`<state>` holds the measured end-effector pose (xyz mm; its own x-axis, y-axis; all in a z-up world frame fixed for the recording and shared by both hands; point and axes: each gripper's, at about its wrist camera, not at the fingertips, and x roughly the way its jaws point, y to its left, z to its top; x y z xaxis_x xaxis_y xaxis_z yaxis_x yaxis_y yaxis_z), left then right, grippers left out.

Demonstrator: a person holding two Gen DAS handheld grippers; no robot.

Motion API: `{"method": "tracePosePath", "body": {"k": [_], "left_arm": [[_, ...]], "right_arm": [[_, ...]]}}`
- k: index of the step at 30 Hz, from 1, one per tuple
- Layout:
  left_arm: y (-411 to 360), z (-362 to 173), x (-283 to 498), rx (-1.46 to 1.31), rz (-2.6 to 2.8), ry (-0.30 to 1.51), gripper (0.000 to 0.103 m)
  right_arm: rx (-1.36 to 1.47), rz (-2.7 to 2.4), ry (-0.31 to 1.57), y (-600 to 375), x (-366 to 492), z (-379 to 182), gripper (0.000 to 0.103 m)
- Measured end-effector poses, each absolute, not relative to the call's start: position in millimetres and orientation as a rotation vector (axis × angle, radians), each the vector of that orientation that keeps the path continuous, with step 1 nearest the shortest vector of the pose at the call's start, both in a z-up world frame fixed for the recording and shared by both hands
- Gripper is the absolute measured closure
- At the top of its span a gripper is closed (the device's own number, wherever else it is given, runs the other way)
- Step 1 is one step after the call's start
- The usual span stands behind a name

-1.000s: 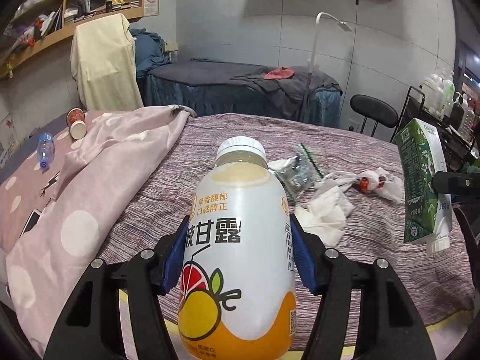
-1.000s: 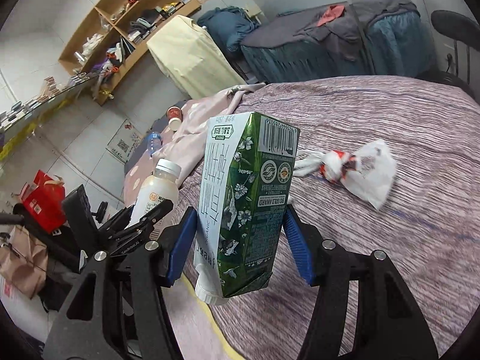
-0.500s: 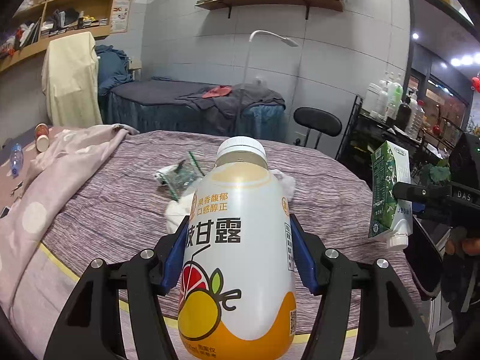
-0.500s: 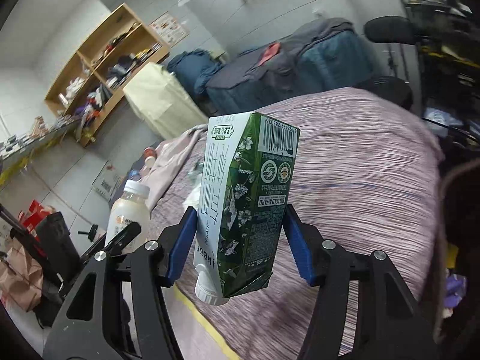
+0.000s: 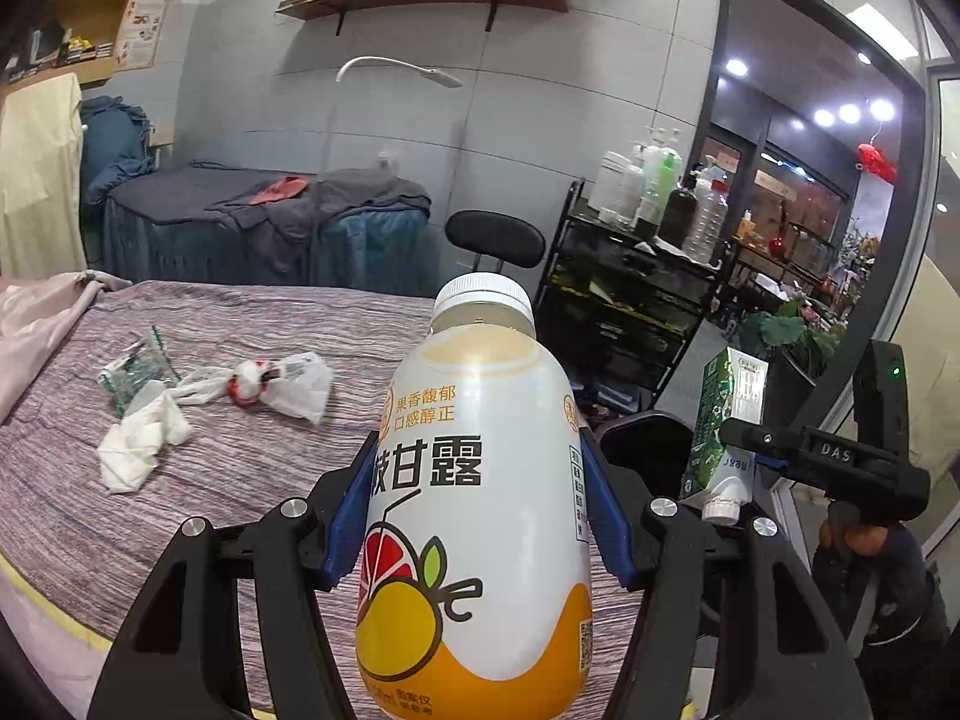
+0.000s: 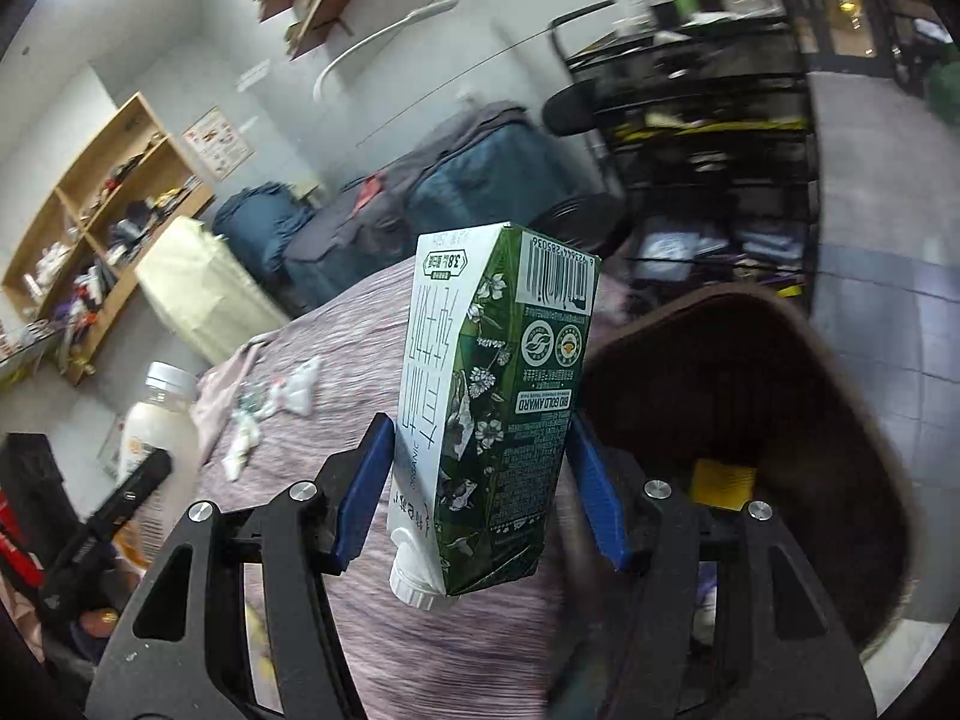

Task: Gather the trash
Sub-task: 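Carry the bottle and carton to the bin and open the right tool inside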

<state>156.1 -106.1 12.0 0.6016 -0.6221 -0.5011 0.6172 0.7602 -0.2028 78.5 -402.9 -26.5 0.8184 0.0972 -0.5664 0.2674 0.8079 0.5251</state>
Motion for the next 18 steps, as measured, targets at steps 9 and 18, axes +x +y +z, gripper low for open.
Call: {"method": "tracePosePath", "body": {"k": [9,18], "left_arm": [[-176.1,8.3,136.3,0.012,-0.824,0.588,0.042],[-222.8,-0.3,116.2,0.034,-0.891,0.618,0.042]], "right_arm": [[0.487,-0.367,0.662,-460.5,50.8,-67.6,0.044],[0.472,-0.434,0.793,-485.8,69.7,-128.1,0.043]]}}
